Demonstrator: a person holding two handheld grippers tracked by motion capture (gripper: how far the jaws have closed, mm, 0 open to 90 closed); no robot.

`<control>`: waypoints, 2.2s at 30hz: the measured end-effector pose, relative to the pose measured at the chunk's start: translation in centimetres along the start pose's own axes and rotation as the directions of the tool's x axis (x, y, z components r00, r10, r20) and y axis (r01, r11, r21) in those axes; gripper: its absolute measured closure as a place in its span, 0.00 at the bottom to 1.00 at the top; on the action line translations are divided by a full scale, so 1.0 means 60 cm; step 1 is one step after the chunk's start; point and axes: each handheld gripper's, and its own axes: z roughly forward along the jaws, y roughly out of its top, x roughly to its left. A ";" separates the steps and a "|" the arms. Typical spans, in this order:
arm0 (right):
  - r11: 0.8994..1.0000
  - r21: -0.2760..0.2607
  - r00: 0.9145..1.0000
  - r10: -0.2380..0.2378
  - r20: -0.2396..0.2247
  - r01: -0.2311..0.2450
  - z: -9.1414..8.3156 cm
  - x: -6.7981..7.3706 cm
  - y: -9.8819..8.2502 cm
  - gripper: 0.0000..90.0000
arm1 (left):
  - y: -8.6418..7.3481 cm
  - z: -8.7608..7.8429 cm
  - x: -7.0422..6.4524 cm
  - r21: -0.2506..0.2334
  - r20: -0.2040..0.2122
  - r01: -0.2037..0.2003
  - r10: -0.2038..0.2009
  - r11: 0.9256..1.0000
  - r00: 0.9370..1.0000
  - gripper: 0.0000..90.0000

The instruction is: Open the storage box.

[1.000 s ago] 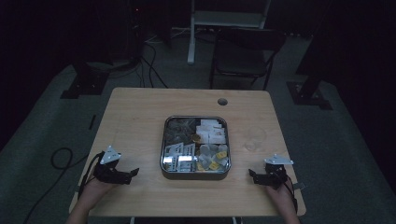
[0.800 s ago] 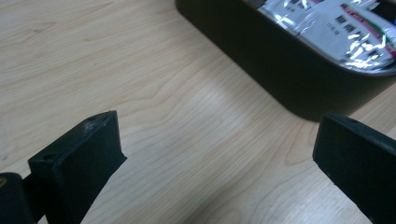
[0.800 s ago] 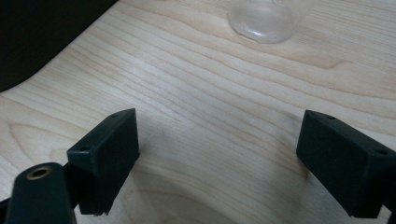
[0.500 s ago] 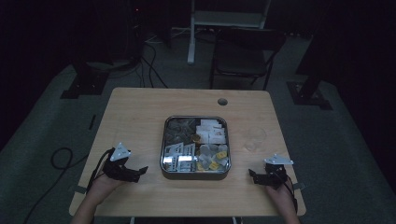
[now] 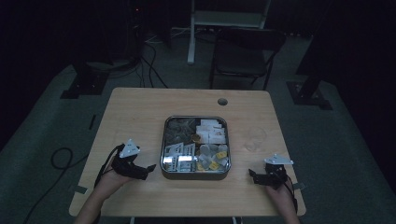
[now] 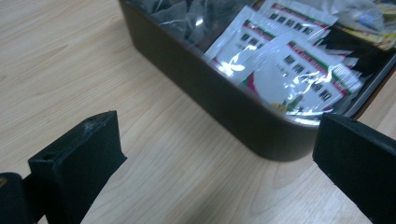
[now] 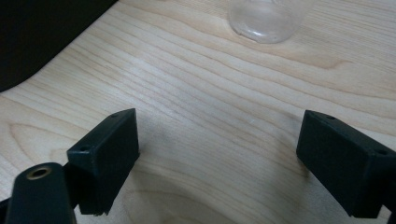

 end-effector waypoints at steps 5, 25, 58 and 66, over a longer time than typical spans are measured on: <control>1.000 0.000 1.000 0.000 0.000 0.000 0.000 0.000 0.000 0.14 | 0.012 0.010 -0.006 -0.004 0.010 -0.015 0.015 1.000 1.000 0.02; 1.000 0.000 1.000 0.000 0.000 0.000 0.000 0.000 0.000 0.14 | 0.054 0.050 -0.033 -0.005 0.060 -0.069 0.070 0.998 0.996 0.02; 1.000 0.000 1.000 0.000 0.000 0.000 0.000 0.000 0.000 0.14 | 0.130 0.121 -0.068 -0.045 0.118 -0.105 0.109 0.993 0.987 0.05; 1.000 0.000 1.000 0.000 0.000 0.000 0.000 0.000 0.000 0.14 | 0.143 0.135 -0.070 -0.043 0.113 -0.098 0.103 0.994 0.988 0.07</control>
